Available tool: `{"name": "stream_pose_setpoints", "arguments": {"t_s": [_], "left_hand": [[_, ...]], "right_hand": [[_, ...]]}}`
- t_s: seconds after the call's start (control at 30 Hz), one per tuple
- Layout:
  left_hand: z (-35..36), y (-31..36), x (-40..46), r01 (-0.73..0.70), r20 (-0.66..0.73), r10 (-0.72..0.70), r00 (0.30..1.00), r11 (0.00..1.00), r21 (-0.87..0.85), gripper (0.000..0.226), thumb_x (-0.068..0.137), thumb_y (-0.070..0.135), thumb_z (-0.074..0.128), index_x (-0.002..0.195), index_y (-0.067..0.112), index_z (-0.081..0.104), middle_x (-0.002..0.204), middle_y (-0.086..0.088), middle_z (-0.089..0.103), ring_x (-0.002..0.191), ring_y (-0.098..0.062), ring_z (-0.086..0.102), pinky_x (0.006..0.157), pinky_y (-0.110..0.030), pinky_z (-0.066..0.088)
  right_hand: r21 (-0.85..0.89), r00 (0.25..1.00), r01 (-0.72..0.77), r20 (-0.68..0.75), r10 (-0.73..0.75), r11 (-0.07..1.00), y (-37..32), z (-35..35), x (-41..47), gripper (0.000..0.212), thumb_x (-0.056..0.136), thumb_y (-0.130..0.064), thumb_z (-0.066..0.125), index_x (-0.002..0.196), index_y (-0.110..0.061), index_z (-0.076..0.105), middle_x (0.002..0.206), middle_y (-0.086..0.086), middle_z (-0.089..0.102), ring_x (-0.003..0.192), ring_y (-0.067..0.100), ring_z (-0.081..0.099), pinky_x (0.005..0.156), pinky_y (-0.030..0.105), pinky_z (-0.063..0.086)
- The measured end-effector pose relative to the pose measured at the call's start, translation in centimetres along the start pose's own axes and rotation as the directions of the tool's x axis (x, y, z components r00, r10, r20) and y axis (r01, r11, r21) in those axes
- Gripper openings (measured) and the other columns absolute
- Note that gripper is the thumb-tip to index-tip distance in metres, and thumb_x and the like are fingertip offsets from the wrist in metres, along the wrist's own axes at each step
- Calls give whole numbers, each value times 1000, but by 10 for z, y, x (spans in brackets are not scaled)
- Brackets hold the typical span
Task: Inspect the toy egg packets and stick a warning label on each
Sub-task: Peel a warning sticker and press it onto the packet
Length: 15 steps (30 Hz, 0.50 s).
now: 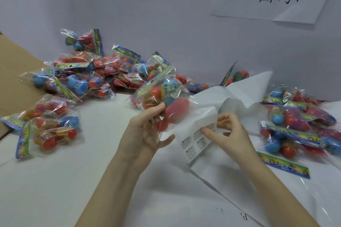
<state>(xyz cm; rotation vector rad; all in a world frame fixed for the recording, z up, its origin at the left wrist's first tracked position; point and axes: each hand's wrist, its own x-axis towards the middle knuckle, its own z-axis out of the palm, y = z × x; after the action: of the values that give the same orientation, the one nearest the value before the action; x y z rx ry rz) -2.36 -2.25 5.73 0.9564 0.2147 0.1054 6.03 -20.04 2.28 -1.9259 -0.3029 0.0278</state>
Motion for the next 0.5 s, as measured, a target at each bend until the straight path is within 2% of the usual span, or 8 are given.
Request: {"name": "stream_pose_setpoints", "arguments": {"t_s": [0.07,0.17,0.23,0.3,0.37,0.43,0.5], "left_hand": [[0,0,0,29,8,-29,1000,998,64,24,60,22,71,83,27,72,97,-2,58,91,-17,50,96,-51,40],[2,-3,2,33,53,-35,998,999,35,39,57,21,74,96,21,71,101,-5,56,97,-20,47,100,-54,37],[4,-6,3,15,90,-14,996,1000,-4,34,60,20,74,94,19,73,96,-2,66,94,-17,57,99,-47,41],[8,-11,5,1,92,1,996,1000,-24,34,58,21,75,92,16,75,92,-1,71,85,-12,65,89,-33,50],[10,-14,8,10,13,-9,1000,997,-80,40,58,23,71,96,12,73,95,-3,71,84,-12,65,81,-24,53],[9,-16,10,31,-63,-39,997,993,-113,38,60,23,68,96,13,72,98,-3,70,85,-12,65,87,-25,49],[9,-15,10,43,-71,-51,996,993,-114,27,62,24,68,87,17,76,96,-2,71,83,-12,66,93,-27,43]], "right_hand": [[79,1000,-2,-29,4,997,0,0,0,35,69,-22,78,83,-29,46,89,-5,60,79,8,57,61,14,41],[164,997,44,-72,-33,985,-3,-3,0,36,67,-17,79,83,-27,48,86,2,65,75,14,61,58,10,44],[173,996,70,-75,-58,982,-7,-3,-2,40,66,-19,79,85,-29,45,84,5,68,71,10,63,58,12,44],[164,990,129,-71,-119,978,-10,-3,-5,43,67,-17,78,87,-32,43,81,5,67,67,5,62,56,12,43],[206,980,193,-76,-181,959,-13,-4,-6,45,69,-9,77,86,-33,44,79,2,66,68,12,61,59,17,43],[282,970,242,-70,-231,928,-16,-7,-6,44,70,3,73,82,-31,49,72,-6,63,66,16,54,62,24,42],[318,965,252,-18,-260,914,-19,-10,-5,42,70,9,69,73,-32,60,64,-7,63,63,14,54,61,23,43]]}}
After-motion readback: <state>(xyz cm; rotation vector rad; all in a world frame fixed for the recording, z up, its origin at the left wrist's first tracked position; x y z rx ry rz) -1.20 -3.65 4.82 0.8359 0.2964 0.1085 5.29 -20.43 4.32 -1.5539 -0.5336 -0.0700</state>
